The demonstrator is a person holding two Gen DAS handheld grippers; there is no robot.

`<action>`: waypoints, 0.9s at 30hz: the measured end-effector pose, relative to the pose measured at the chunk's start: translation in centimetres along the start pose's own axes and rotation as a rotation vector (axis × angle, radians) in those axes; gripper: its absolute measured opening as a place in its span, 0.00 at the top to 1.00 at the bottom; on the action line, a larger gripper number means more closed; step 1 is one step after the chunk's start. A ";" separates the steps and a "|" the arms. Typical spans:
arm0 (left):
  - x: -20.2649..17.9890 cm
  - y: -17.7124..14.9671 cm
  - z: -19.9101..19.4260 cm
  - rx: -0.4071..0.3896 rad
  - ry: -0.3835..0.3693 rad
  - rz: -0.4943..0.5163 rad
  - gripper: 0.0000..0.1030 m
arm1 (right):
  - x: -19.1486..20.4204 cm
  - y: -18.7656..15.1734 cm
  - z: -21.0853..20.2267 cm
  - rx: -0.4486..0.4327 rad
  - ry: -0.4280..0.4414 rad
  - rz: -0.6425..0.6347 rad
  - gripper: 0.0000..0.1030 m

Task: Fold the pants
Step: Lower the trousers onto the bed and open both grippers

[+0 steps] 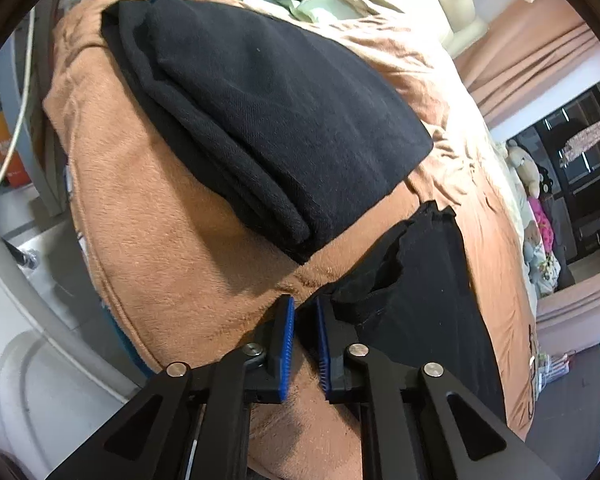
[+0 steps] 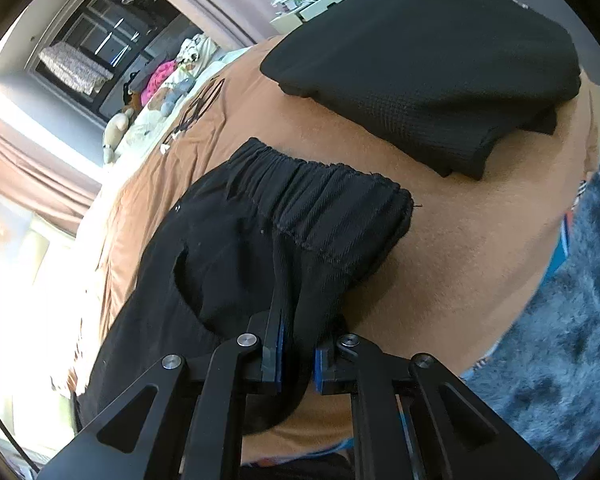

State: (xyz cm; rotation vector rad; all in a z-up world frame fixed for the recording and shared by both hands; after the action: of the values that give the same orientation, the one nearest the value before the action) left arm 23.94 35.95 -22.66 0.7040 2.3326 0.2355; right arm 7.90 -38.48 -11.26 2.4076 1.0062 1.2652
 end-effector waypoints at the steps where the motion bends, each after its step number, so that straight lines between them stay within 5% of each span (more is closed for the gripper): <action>1: 0.0 0.1 -0.3 -0.011 0.001 -0.004 0.91 | 0.2 -0.1 -0.3 -0.002 -0.003 -0.006 0.92; 2: 0.1 0.2 -0.7 -0.022 0.004 -0.008 0.96 | 0.4 -0.2 -0.8 -0.005 -0.006 -0.013 0.92; 4: 1.4 1.1 -2.0 -0.094 0.151 0.000 1.00 | 0.6 -0.5 -1.7 -0.010 -0.012 -0.030 0.92; 6: 2.2 1.8 -2.6 -0.087 0.078 -0.035 1.00 | 0.9 -0.6 -2.5 -0.017 -0.019 -0.044 0.92; 15: -0.5 1.8 -4.6 -0.030 0.028 0.065 1.00 | 4.1 -1.6 -6.2 -0.092 -0.041 -0.190 0.92; 17: -1.7 1.7 -4.7 -0.019 0.011 0.079 0.92 | 5.0 -1.7 -6.5 -0.100 -0.031 -0.223 0.91; 21: -4.2 1.3 -4.8 -0.021 -0.014 0.121 0.66 | 7.1 -1.7 -6.6 -0.141 -0.044 -0.304 0.39; 23: -5.5 1.3 -5.0 -0.029 -0.028 0.143 0.55 | 8.3 -1.8 -6.1 -0.150 -0.037 -0.347 0.36; 27: -7.8 1.4 -5.0 -0.028 -0.047 0.176 0.50 | 10.3 -1.8 -4.3 -0.134 -0.017 -0.429 0.36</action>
State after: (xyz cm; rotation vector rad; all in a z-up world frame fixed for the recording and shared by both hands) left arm 26.11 32.97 -14.07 0.8923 2.2198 0.3263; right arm 7.59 -30.67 -3.14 1.9582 1.2988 1.1130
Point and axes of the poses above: each gripper's, at about its wrist camera, not at the fingertips, and z roughly the way its jaws point, x to its left, y to its top, the point moved 7 cm from there along z, roughly the way its jaws point
